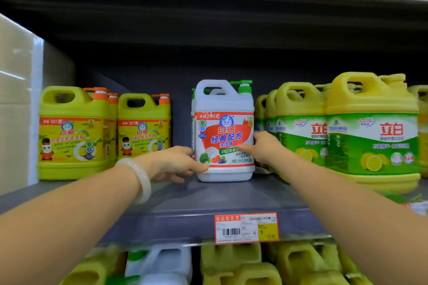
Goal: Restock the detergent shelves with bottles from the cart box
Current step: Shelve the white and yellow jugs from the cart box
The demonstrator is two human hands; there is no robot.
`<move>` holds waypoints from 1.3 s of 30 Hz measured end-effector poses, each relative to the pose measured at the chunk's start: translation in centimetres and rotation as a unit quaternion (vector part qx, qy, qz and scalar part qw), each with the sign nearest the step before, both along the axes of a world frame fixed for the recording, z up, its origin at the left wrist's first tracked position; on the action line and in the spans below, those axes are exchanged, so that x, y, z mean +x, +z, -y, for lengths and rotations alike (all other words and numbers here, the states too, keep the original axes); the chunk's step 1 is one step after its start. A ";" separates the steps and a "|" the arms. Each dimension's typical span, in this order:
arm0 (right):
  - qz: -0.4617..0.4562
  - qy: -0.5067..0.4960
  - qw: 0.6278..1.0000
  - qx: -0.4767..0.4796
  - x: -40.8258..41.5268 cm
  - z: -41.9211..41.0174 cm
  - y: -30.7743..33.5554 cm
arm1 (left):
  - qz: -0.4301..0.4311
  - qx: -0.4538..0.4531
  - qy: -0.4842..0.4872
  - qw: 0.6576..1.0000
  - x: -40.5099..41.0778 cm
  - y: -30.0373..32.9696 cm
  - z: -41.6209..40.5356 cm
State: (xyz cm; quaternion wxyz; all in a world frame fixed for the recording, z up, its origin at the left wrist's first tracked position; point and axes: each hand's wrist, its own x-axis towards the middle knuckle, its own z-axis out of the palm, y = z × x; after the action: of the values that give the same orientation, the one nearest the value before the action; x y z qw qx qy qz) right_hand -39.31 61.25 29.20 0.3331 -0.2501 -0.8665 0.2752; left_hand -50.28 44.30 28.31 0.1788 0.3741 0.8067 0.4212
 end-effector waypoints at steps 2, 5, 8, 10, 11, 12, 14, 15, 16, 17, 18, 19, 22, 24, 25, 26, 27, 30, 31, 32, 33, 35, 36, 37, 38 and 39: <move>0.061 -0.053 0.996 0.045 0.2 0.9 -0.1 | -0.032 0.003 0.009 0.999 1.5 0.1 1.2; 0.081 -0.099 0.986 0.110 0.8 2.8 -0.6 | -0.131 0.025 0.054 0.990 3.3 0.4 3.2; 0.047 -0.061 0.971 0.225 2.1 7.5 -1.4 | -0.271 0.043 0.110 0.955 4.8 -0.1 6.8; 0.040 0.024 0.942 0.332 2.8 11.9 -2.3 | -0.360 0.012 0.144 0.922 5.9 -1.3 10.0; 0.045 0.071 0.924 0.372 3.2 14.3 -3.1 | -0.388 -0.005 0.157 0.908 6.6 -2.2 11.8; 0.056 0.110 0.908 0.400 3.3 16.8 -4.2 | -0.403 -0.019 0.165 0.900 7.0 -3.3 13.5; 0.082 0.161 0.886 0.428 3.4 21.4 -7.0 | -0.420 -0.060 0.172 0.889 8.5 -5.5 17.2; 0.098 0.182 0.878 0.432 3.5 23.7 -8.6 | -0.425 -0.096 0.173 0.884 9.3 -6.8 19.1; 0.115 0.202 0.873 0.429 3.5 25.9 -10.2 | -0.426 -0.143 0.174 0.876 10.1 -8.3 21.2; 0.132 0.223 0.869 0.421 3.7 28.0 -11.9 | -0.418 -0.202 0.179 0.867 11.0 -9.8 23.2; 0.151 0.246 0.864 0.412 3.9 30.1 -13.7 | -0.405 -0.265 0.181 0.856 11.8 -11.5 25.4; 0.167 0.271 0.857 0.404 4.0 32.0 -15.7 | -0.382 -0.325 0.182 0.846 12.4 -13.3 27.4; 0.214 0.348 0.819 0.402 4.5 37.3 -21.9 | -0.291 -0.414 0.203 0.838 12.8 -19.0 33.6; 0.248 0.394 0.794 0.390 4.7 40.5 -25.7 | -0.233 -0.436 0.216 0.842 13.6 -22.6 37.4; 0.265 0.415 0.784 0.378 4.8 42.0 -27.4 | -0.206 -0.441 0.226 0.844 13.9 -24.2 39.1; 0.284 0.433 0.773 0.366 4.8 43.5 -29.1 | -0.181 -0.447 0.234 0.844 14.3 -25.9 40.6; 0.296 0.448 0.766 0.353 4.8 44.9 -30.6 | -0.156 -0.455 0.239 0.844 14.5 -27.3 42.1; 0.335 0.485 0.741 0.321 4.2 48.4 -35.4 | -0.092 -0.465 0.242 0.847 14.8 -32.5 46.3; 0.346 0.493 0.735 0.311 3.8 49.5 -37.1 | -0.077 -0.468 0.236 0.848 14.7 -34.3 47.6; 0.357 0.498 0.730 0.301 3.4 50.6 -38.6 | -0.063 -0.469 0.229 0.851 14.5 -36.1 49.0; 0.366 0.506 0.723 0.296 3.0 51.5 -40.2 | -0.045 -0.465 0.222 0.856 14.2 -38.1 50.3; 0.390 0.502 0.723 0.270 1.9 53.1 -43.3 | -0.014 -0.464 0.202 0.863 13.6 -41.5 52.4; 0.409 0.490 0.723 0.264 1.5 53.8 -45.0 | -0.001 -0.464 0.194 0.864 13.2 -43.4 53.4; 0.421 0.483 0.722 0.261 1.0 54.5 -46.7 | 0.011 -0.462 0.188 0.867 12.7 -45.2 54.2; 0.438 0.474 0.718 0.259 0.7 55.2 -48.3 | 0.024 -0.462 0.181 0.868 12.1 -47.1 54.7; 0.456 0.461 0.719 0.249 0.4 55.7 -50.1 | 0.037 -0.453 0.181 0.872 11.7 -49.0 55.3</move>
State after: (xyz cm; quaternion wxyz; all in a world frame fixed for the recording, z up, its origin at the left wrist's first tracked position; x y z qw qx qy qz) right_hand -38.91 5.53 -20.86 -0.2205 0.1768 -0.9590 0.0218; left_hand -38.62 -10.95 -20.66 0.2790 0.0840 0.9554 0.0478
